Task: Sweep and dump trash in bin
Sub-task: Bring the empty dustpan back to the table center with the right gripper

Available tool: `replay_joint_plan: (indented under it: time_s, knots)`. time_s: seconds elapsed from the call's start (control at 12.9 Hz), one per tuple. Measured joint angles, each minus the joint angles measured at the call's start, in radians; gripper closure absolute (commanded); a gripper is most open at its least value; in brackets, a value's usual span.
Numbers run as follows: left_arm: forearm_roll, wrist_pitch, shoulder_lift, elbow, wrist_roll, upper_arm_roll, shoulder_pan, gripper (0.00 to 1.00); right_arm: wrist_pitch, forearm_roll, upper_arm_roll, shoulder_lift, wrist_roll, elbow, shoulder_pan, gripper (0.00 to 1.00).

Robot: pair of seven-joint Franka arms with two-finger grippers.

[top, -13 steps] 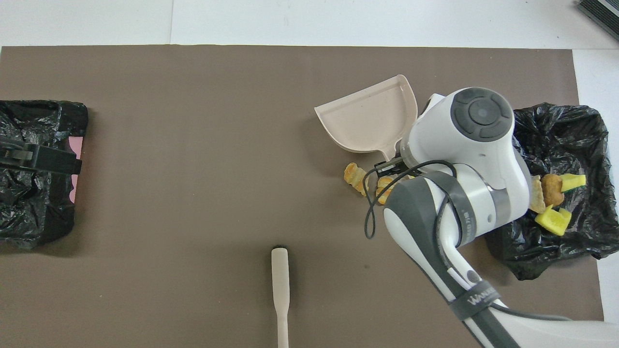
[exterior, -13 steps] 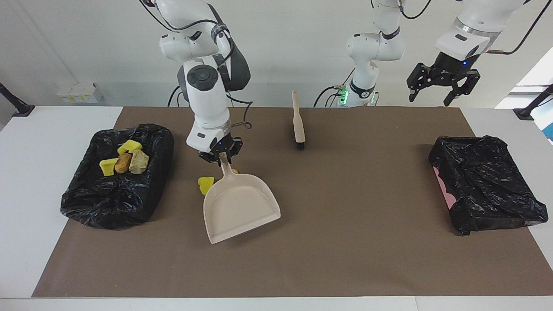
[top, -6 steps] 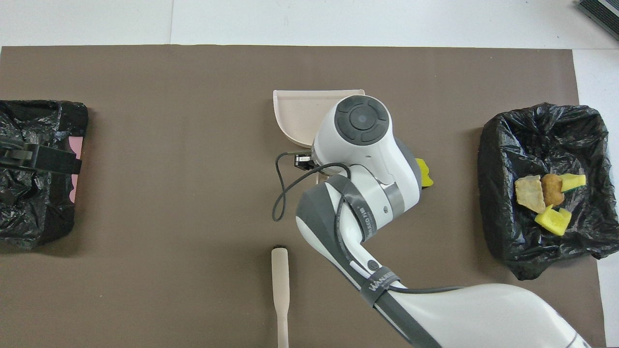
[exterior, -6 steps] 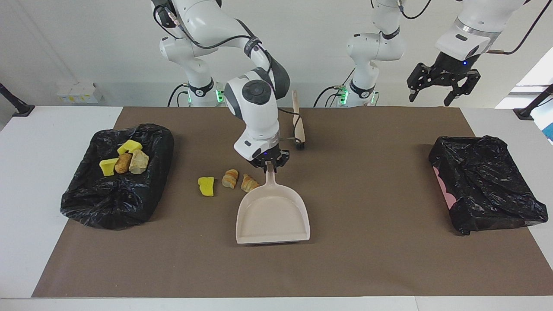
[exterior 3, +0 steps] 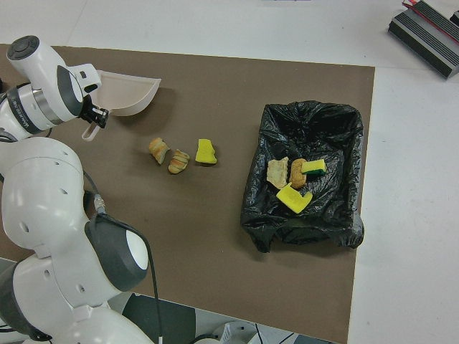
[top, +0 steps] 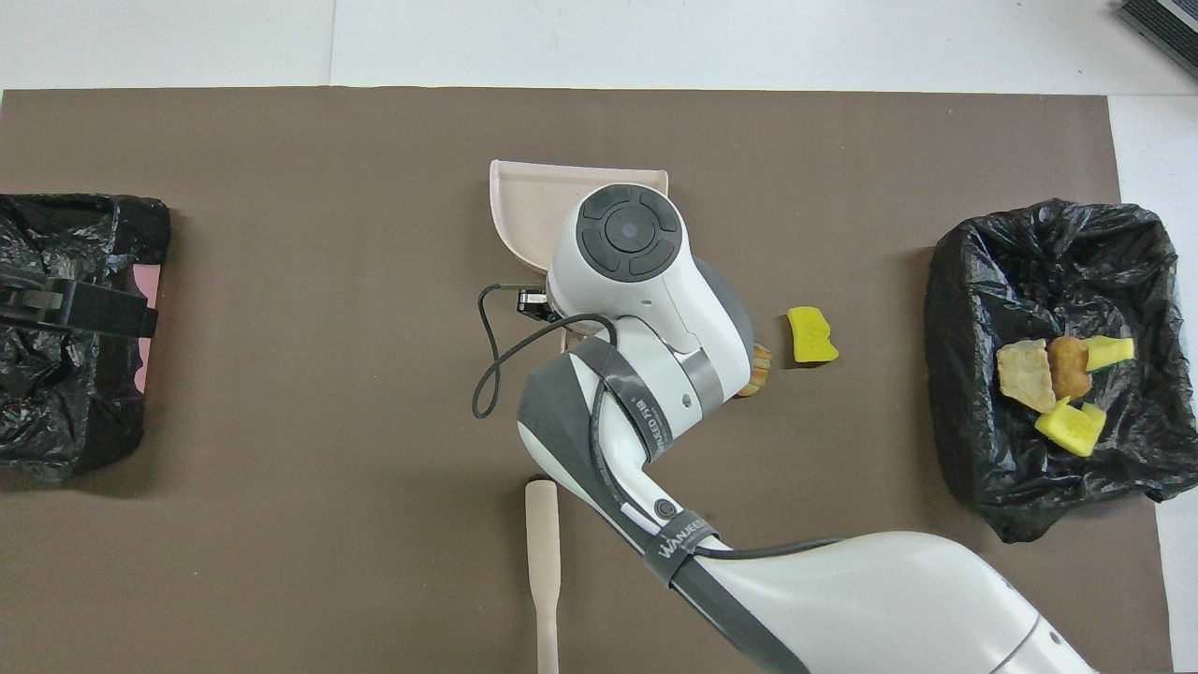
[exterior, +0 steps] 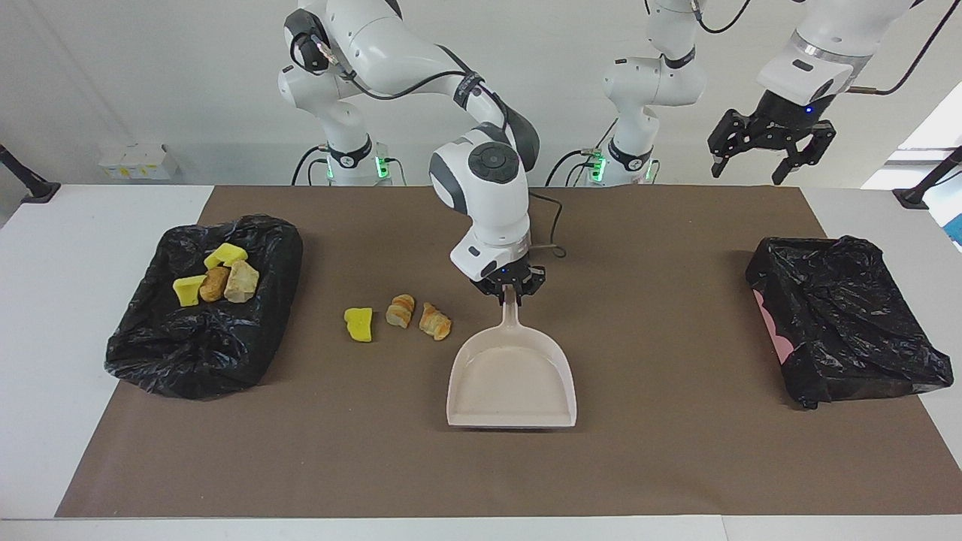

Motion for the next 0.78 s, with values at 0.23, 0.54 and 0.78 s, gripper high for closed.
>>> replay_joint_plan:
  time_s: [0.23,0.54,0.78]
  knots:
    - [0.000,0.000,0.000,0.000,0.000,0.000,0.000,0.00,0.002,0.000,0.001,0.040,0.048,0.052,0.029,1.00]
    - [0.000,0.000,0.000,0.000,0.000,0.000,0.000,0.00,0.013,-0.011,0.000,0.072,0.056,0.065,0.050,0.18]
    - [0.000,0.000,0.000,0.000,0.000,0.000,0.000,0.00,0.010,-0.014,0.001,0.080,0.056,0.060,0.053,0.00]
